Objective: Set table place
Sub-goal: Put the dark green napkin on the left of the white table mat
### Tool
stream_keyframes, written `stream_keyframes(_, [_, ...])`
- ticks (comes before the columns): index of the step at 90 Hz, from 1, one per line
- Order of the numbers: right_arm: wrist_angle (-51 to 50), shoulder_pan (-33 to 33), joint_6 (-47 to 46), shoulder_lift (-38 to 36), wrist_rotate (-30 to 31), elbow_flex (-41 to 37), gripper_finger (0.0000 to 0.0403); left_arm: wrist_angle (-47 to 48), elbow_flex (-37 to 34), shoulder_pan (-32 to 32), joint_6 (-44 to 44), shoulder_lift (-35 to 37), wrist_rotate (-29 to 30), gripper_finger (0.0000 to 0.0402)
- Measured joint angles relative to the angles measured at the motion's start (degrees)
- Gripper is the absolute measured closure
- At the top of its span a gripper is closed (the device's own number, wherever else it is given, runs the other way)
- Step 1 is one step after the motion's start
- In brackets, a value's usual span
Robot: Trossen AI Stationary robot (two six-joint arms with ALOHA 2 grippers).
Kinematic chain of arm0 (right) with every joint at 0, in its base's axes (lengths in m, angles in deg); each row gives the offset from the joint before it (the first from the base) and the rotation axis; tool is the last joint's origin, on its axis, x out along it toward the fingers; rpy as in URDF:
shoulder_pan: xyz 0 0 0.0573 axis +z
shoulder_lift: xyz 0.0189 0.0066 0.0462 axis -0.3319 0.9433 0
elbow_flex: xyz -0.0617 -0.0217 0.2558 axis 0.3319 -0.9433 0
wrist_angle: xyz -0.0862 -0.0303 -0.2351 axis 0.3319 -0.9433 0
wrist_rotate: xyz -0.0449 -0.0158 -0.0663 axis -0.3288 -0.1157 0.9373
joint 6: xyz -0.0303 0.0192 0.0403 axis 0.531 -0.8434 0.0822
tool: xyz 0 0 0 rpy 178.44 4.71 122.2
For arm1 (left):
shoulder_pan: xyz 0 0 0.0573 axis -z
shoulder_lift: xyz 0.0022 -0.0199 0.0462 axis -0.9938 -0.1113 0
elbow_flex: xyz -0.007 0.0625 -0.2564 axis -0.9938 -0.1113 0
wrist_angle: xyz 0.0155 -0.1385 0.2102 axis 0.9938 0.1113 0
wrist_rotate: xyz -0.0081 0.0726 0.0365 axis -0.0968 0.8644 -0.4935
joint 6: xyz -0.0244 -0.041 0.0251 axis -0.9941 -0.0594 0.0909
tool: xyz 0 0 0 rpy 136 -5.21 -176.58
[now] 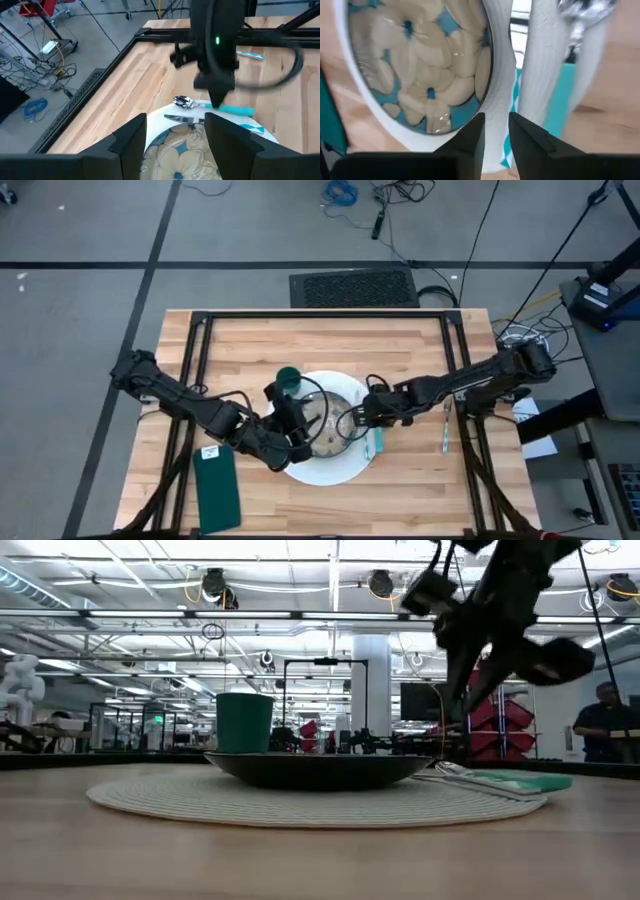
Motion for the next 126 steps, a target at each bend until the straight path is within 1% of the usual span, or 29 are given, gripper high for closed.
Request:
stream_keyframes(11, [-5.85, 0.0, 2.39, -5.61, 2.74, 2.02, 0.035, -0.55, 0.0, 0.0, 0.02, 0.0, -0.38, 0.0217])
stream_keyframes(18, [-11.34, 0.0, 2.5, -8.99, 3.93, 3.15, 0.0358, -1.43, 0.0, 0.0, 0.04, 0.0, -0.48, 0.0217])
stream_keyframes(30, [-21.53, 0.56, 2.33, -13.86, 4.16, 3.63, 0.0372, -4.09, 0.0, -0.17, 0.42, 0.0, -0.61, 0.0217])
stream_keyframes(39, [-28.89, 1.99, 0.6, -16.14, 4.09, 3.63, 0.038, -6.25, 0.0, -0.7, 0.15, 0.0, -0.72, 0.0217])
stream_keyframes(55, [-43.16, 3.96, -2.19, -17.01, 3.09, 3.63, 0.0388, -9.6, 0.0, -2.25, 0.09, 0.0, -1.64, 0.0217])
stream_keyframes(64, [-48.92, 4.13, 4.41, -15.53, 0.05, 3.63, 0.0392, -10.16, 0.0, -3.13, 0.08, 0.0, -2.7, 0.0217])
stream_keyframes(72, [-52.3, 4.02, 8.28, -13.34, -3.29, 3.63, 0.0399, -10.14, 0.0, -4.12, 0.09, 0.0, -3.26, 0.0217])
stream_keyframes(78, [-52.75, 3.66, 13.53, -11.46, -4.93, 3.43, 0.0402, -10.14, 0.0, -4.85, 0.09, 0.0, -3.26, 0.0217])
stream_keyframes(83, [-52.63, 3.35, 17.0, -9.88, -7.91, 2.16, 0.0402, -10.13, 0.0, -5.44, 0.09, 0.0, -3.26, 0.0217])
stream_keyframes(90, [-52.29, 2.91, 19.73, -7.68, -12.36, -0.88, 0.0402, -10.1, 0.0, -6.0, 0.08, 0.0, -3.32, 0.0217])
stream_keyframes(96, [-51.43, 2.91, 20.57, -6.05, -14.12, -4.44, 0.0403, -10.09, 0.0, -6.41, 0.07, 0.0, -4.19, 0.0217])
stream_keyframes(109, [-46.38, 3.51, 20.4, -4.86, -15.05, -11.86, 0.0403, -10.01, 0.0, -6.88, 0.0, 0.0, -7.71, 0.0217])
stream_keyframes(113, [-45.88, 4.01, 19.43, -4.42, -14.01, -11.09, 0.0403, -10.14, 0.0, -6.88, 0.02, 0.0, -8.2, 0.0217])
stream_keyframes(126, [-40.01, 4.52, 21.82, -4.71, -12.58, -8.89, 0.0403, -9.7, 0.0, -6.88, 0.04, 0.0, -8.33, 0.0217])
